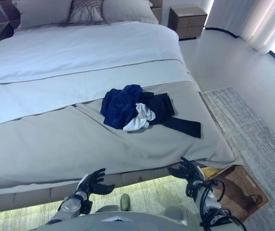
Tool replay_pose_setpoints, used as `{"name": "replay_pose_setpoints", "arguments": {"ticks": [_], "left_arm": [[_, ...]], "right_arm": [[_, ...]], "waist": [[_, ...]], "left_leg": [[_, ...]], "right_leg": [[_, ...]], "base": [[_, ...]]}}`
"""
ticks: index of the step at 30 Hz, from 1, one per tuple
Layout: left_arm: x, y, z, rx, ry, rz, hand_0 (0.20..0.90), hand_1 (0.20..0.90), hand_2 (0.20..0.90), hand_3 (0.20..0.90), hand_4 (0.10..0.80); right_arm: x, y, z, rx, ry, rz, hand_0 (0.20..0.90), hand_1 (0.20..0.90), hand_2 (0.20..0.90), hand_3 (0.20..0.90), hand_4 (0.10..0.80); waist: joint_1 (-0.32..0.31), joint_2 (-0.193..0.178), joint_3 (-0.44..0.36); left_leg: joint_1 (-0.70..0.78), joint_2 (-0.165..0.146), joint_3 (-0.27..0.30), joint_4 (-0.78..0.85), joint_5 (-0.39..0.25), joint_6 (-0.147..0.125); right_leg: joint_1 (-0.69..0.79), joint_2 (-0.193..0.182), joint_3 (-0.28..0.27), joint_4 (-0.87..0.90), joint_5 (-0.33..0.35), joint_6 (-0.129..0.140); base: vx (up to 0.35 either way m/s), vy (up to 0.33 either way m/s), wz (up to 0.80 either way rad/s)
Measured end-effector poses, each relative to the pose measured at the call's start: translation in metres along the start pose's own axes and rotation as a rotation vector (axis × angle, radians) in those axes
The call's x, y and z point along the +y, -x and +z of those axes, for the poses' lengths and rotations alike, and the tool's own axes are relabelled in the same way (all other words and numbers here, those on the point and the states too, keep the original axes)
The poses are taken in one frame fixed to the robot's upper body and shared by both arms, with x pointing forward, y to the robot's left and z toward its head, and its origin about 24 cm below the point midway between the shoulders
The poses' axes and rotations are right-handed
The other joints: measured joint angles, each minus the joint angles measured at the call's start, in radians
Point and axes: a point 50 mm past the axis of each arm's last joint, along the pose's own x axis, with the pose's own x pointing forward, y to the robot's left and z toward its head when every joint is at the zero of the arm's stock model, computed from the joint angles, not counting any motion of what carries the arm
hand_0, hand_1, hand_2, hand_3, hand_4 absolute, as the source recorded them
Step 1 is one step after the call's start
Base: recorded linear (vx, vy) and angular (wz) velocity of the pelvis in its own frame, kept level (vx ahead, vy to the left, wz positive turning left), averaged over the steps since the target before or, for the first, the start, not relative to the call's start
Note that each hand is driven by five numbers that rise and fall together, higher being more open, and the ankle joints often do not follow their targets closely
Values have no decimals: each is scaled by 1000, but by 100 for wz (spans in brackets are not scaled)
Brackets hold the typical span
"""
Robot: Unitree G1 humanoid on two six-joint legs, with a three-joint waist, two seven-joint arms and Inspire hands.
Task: Pick up the clothes from the bed and place them into the basket
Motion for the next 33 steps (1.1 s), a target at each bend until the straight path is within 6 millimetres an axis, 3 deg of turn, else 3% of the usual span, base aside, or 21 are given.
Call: {"name": "replay_pose_setpoints", "arguments": {"ticks": [2, 3, 4, 5, 7, 10, 13, 16, 22, 26, 33], "left_arm": [[6, -8, 24, -63, -18, 16, 900, 900, 900, 900, 800], [6, -12, 36, -92, -19, 16, 900, 900, 900, 900, 800], [4, -14, 41, -106, -11, 13, 900, 900, 900, 900, 800], [-3, -14, 49, -136, 29, 10, 900, 900, 900, 900, 800], [-8, -12, 60, -189, 75, -7, 900, 900, 900, 900, 800], [-10, -12, 72, -249, 104, -16, 900, 900, 900, 900, 800], [-15, -10, 86, -321, 126, -43, 900, 900, 900, 900, 800], [-21, -8, 112, -430, 175, -87, 900, 900, 900, 900, 800], [-20, 0, 152, -615, 257, -98, 900, 900, 900, 900, 800], [-16, 6, 178, -710, 316, -81, 900, 900, 900, 900, 800], [-26, 16, 198, -793, 343, -125, 900, 900, 900, 900, 800]], "right_arm": [[10, -4, 25, -103, 10, -5, 900, 900, 900, 900, 800], [11, -7, 39, -148, 12, -20, 900, 900, 900, 900, 800], [13, -10, 48, -168, 15, -30, 900, 900, 900, 900, 800], [13, -13, 63, -194, 39, -39, 900, 900, 900, 900, 800], [12, -18, 101, -286, 103, -46, 900, 900, 900, 900, 800], [5, -20, 152, -400, 151, -85, 900, 900, 900, 900, 800], [-1, -16, 210, -515, 203, -158, 900, 900, 900, 900, 800], [-6, -6, 265, -607, 213, -223, 900, 900, 900, 900, 800], [-15, -8, 273, -563, 197, -306, 900, 900, 900, 900, 800], [-18, -3, 287, -597, 200, -407, 900, 900, 900, 900, 800], [-12, 8, 314, -639, 352, -530, 900, 900, 900, 900, 800]], "waist": [[-9, -2, 14], [-23, -9, 29], [-9, -8, 36], [-4, 6, 47], [33, 40, 78], [46, 58, 112], [74, 63, 138], [97, 82, 200], [124, 108, 231], [133, 131, 272], [131, 134, 311]], "left_leg": [[-67, -21, -76, 3, 29, -20], [-81, -39, -109, 5, 43, -13], [-83, -58, -131, 5, 49, -24], [-91, -63, -134, 20, 41, -48], [-111, -46, -114, 40, 14, -78], [-151, 3, -22, 67, 10, -84], [-212, 12, -32, 84, 27, -93], [-247, 9, -45, 87, 55, -107], [-288, -38, -69, 115, 55, -107], [-320, -62, -65, 165, 44, -97], [-395, -66, -54, 246, 17, -85]], "right_leg": [[-32, 76, 79, -211, 6, -8], [-29, 91, 115, -285, 23, -31], [-23, 100, 121, -306, 53, -71], [-2, 80, 91, -328, 103, -91], [24, 85, 57, -375, 131, -97], [19, 94, -6, -378, 134, -102], [-36, 103, -21, -364, 131, -107], [-95, 91, -38, -288, 100, -121], [-207, 17, -46, -70, -16, -129], [-258, -16, -39, 20, -48, -131], [-330, -21, -14, 80, -63, -142]], "base": [[-22, -204, 114], [60, -163, 118], [60, -201, 104], [10, -119, 44], [-14, -82, 35], [-90, -3, 53], [-78, 94, 14], [30, 131, 18], [23, 128, 22], [19, 90, 7], [18, 39, -2]]}}
